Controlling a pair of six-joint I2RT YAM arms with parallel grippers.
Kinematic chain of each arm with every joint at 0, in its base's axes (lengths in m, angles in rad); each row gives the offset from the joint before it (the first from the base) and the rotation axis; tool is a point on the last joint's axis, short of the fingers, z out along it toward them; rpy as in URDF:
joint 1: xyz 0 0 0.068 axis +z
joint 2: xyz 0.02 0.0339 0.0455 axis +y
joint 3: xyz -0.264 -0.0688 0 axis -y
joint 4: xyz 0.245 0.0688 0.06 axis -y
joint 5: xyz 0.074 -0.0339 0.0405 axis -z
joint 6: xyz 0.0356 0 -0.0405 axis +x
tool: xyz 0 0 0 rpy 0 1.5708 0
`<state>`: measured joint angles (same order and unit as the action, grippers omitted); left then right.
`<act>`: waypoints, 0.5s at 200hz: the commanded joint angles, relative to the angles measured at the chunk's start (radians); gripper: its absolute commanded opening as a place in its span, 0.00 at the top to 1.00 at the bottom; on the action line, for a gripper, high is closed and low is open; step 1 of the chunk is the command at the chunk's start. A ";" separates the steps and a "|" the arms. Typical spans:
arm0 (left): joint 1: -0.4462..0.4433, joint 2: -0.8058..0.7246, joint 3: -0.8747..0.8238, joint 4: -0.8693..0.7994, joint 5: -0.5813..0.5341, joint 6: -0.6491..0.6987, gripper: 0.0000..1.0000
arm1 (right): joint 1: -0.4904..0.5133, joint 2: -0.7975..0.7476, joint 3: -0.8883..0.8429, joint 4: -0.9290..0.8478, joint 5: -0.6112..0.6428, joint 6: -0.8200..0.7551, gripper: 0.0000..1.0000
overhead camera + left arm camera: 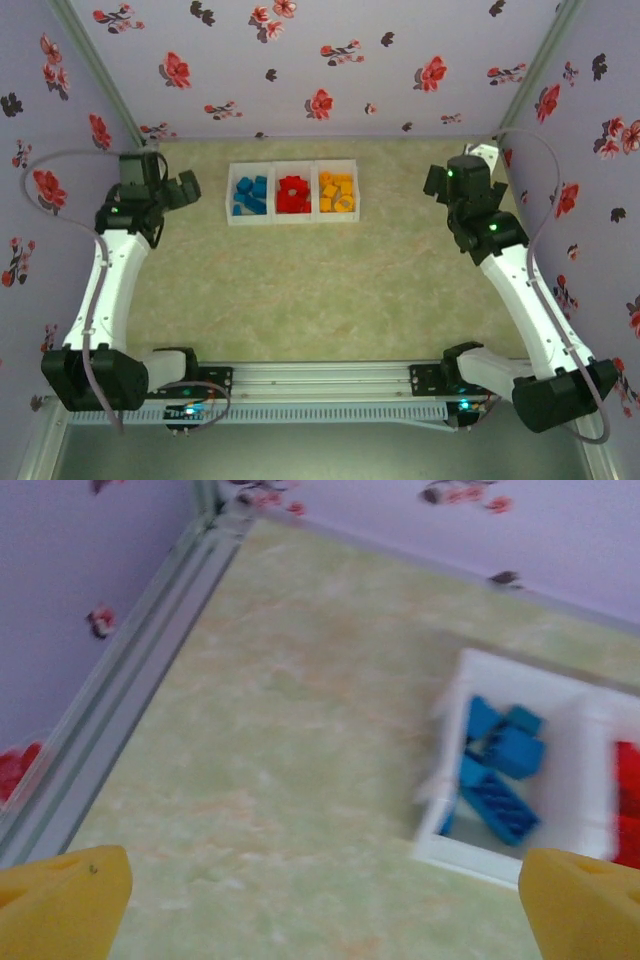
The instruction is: Sort the legos into containers by color
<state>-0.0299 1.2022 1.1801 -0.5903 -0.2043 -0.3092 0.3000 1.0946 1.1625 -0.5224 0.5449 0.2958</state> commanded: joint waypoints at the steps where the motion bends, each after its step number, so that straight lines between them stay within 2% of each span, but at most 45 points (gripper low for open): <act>1: 0.024 -0.018 -0.182 0.276 -0.071 0.034 0.00 | -0.017 -0.028 -0.084 0.126 0.102 -0.022 0.00; 46: 0.085 0.038 -0.519 0.752 0.034 0.103 0.00 | -0.064 -0.006 -0.243 0.271 0.147 -0.074 0.00; 56: 0.105 0.060 -0.563 0.833 0.071 0.105 0.00 | -0.076 -0.011 -0.295 0.333 0.111 -0.090 0.00; 100: 0.132 0.131 -0.670 1.075 0.081 0.134 0.00 | -0.111 -0.064 -0.506 0.600 -0.103 -0.171 0.00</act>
<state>0.0914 1.3128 0.5472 0.2199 -0.1516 -0.2207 0.2054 1.0706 0.7300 -0.1345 0.5591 0.1894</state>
